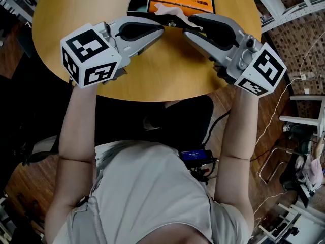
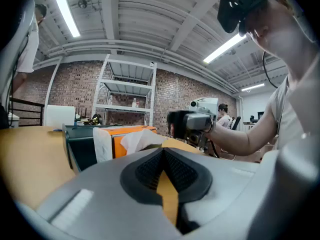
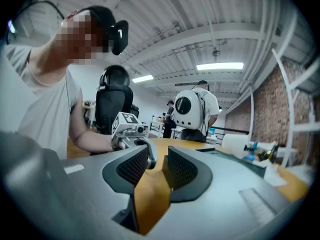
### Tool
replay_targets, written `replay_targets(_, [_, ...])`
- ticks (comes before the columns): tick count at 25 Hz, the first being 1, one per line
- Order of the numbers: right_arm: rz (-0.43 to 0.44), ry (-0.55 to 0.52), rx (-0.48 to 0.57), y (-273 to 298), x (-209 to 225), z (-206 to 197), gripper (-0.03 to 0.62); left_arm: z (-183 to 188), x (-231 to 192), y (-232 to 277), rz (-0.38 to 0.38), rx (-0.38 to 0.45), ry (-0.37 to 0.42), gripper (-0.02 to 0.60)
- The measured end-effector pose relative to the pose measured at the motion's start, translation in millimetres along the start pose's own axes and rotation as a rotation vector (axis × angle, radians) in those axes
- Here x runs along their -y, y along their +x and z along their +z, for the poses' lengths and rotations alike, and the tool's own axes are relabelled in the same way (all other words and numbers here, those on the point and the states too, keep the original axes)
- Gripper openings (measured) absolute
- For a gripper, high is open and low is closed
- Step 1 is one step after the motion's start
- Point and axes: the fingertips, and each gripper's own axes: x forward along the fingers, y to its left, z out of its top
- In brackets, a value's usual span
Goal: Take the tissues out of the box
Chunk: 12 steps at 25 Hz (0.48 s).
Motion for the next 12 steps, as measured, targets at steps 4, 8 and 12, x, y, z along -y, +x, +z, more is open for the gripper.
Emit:
replay_targets(4, [-0.182, -0.321, -0.277, 0.5, 27.4, -0.9, 0.149, -3.0, 2.1, -2.4, -0.008, -0.012, -0.003, 0.000])
replay_targets(8, [-0.268, -0.663, -0.639, 14.4, 50.8, -28.8, 0.144, -4.3, 2.5, -3.3, -0.015, -0.019, -0.004, 0.000])
replay_targets(12, [-0.218, -0.777, -0.815, 22.1, 57.6, -38.1, 0.112, -4.1, 2.5, -3.4, -0.017, -0.020, -0.006, 0.000])
